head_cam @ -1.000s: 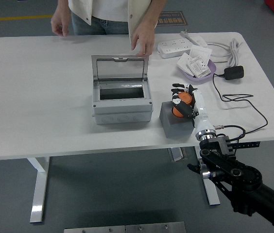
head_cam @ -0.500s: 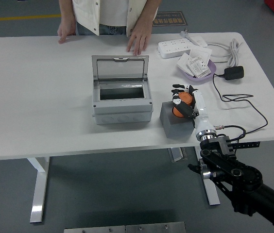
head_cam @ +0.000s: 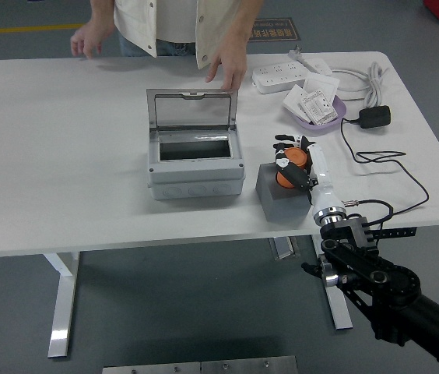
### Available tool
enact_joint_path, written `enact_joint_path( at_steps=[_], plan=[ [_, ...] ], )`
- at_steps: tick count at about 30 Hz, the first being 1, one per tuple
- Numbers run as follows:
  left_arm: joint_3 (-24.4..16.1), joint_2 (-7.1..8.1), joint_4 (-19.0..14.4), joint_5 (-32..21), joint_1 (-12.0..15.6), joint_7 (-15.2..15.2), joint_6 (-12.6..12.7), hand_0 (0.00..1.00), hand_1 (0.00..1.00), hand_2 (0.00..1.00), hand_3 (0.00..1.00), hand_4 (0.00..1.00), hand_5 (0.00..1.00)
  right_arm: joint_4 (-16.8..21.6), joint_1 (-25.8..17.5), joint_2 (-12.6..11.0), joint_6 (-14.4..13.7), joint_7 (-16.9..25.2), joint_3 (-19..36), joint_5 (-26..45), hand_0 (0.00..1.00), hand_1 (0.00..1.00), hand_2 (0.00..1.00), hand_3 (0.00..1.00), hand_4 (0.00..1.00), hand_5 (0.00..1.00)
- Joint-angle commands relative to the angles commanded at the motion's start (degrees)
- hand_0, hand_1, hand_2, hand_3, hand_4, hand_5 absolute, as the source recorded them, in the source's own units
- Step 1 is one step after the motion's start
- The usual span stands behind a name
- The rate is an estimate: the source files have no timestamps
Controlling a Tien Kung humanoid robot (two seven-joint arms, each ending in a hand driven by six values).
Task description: Fetch the battery,place it into the box,close the lid of the box
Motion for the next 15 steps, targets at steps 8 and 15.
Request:
enact_joint_path(
  at_steps=[8,15],
  plan=[
    [-0.1,-0.04,0.0,0.3,0.0,0.0,0.1,0.574,0.578,0.608,0.617,0.674,0.002,0.1,0.0,0.0,0.2,0.1,0.2,0.1,0.599,0.616,0.628,0.665,0.998,0.65],
    [0.0,-0.09,0.0,0.4,0.0,0.0,0.2,0.574,0.578,0.609,0.613,0.672,0.002,0.1,-0.1,0.0,0.5,0.1,0.2,0.3,0.611,0.621,0.634,0.671,0.998,0.721]
  ],
)
